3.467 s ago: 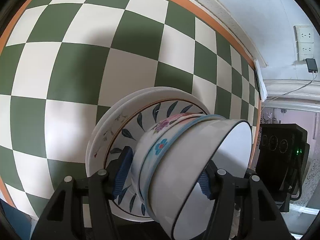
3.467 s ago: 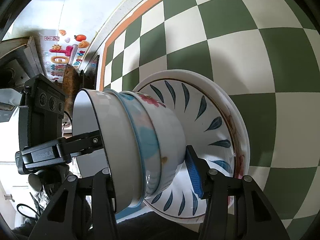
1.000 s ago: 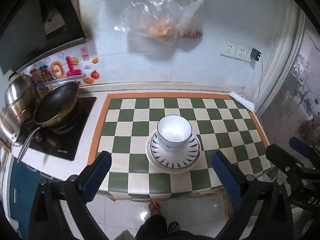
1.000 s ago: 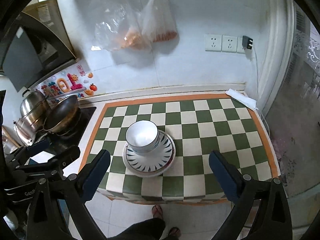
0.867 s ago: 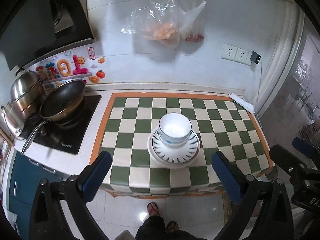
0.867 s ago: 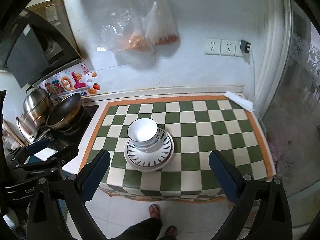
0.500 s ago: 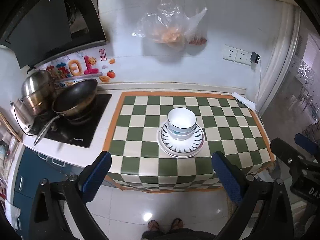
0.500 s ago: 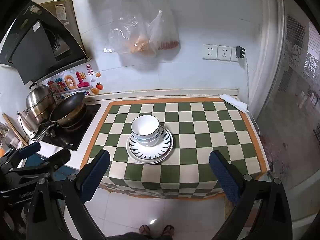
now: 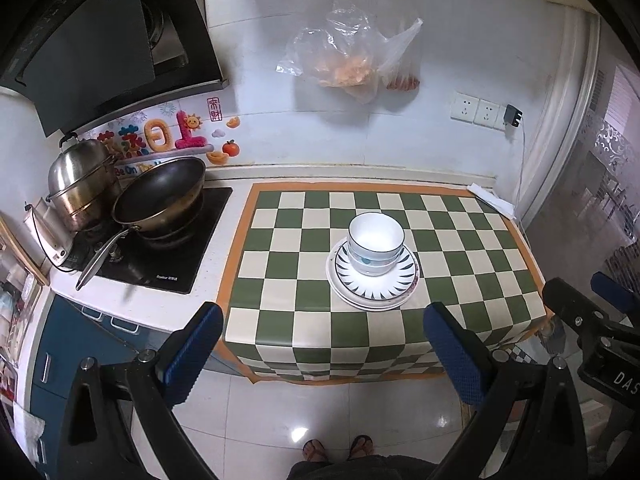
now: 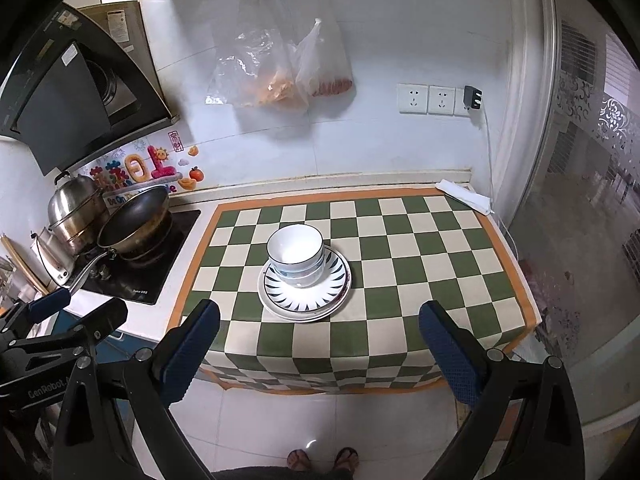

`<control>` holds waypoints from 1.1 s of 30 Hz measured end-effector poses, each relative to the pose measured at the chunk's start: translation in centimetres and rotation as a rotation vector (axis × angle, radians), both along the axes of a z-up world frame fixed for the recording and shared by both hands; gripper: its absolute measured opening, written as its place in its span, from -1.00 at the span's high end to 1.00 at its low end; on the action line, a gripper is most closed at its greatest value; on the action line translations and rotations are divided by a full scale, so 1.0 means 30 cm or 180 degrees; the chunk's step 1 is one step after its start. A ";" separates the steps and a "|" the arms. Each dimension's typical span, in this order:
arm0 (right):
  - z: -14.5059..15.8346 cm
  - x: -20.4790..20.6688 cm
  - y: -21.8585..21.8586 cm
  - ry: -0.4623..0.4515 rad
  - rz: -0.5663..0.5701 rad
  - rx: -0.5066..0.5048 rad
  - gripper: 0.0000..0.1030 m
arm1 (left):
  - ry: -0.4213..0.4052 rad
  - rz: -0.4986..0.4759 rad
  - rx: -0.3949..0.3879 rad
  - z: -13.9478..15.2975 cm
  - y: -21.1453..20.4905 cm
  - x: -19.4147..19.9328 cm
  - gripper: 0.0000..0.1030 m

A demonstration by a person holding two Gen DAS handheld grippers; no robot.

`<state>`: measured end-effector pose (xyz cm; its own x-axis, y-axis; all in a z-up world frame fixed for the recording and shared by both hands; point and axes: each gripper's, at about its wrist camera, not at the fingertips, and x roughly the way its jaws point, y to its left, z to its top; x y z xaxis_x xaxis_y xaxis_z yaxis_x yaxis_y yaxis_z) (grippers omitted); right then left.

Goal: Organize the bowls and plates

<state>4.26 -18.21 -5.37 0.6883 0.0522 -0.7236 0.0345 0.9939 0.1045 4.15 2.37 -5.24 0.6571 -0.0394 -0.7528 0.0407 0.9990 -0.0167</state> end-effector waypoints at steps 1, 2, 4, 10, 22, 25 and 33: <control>0.003 0.001 -0.002 -0.0009 0.0003 0.0001 -0.97 | -0.0001 0.0000 -0.0004 -0.001 0.001 0.000 -0.99; 0.004 0.000 -0.002 -0.0017 -0.0002 -0.0007 -0.97 | -0.0008 0.0007 -0.0010 0.000 0.003 -0.002 -0.99; 0.004 -0.002 -0.001 -0.0021 0.0000 -0.0025 -0.97 | -0.0013 0.0011 -0.0011 0.001 0.003 -0.005 -0.99; 0.007 -0.001 -0.007 -0.0016 -0.0012 -0.0032 -0.97 | -0.0077 0.0014 0.0023 0.014 0.001 -0.002 -0.99; 0.014 -0.011 -0.034 -0.0033 -0.0062 -0.0052 -0.97 | -0.0093 -0.0003 0.0014 0.037 -0.005 0.003 -0.99; 0.013 -0.014 -0.037 -0.0034 -0.0062 -0.0044 -0.97 | -0.0112 0.0004 0.0000 0.044 -0.011 -0.001 -0.99; 0.012 -0.021 -0.042 -0.0024 -0.0057 -0.0020 -0.97 | -0.0114 0.0011 -0.0009 0.045 -0.011 -0.011 -0.99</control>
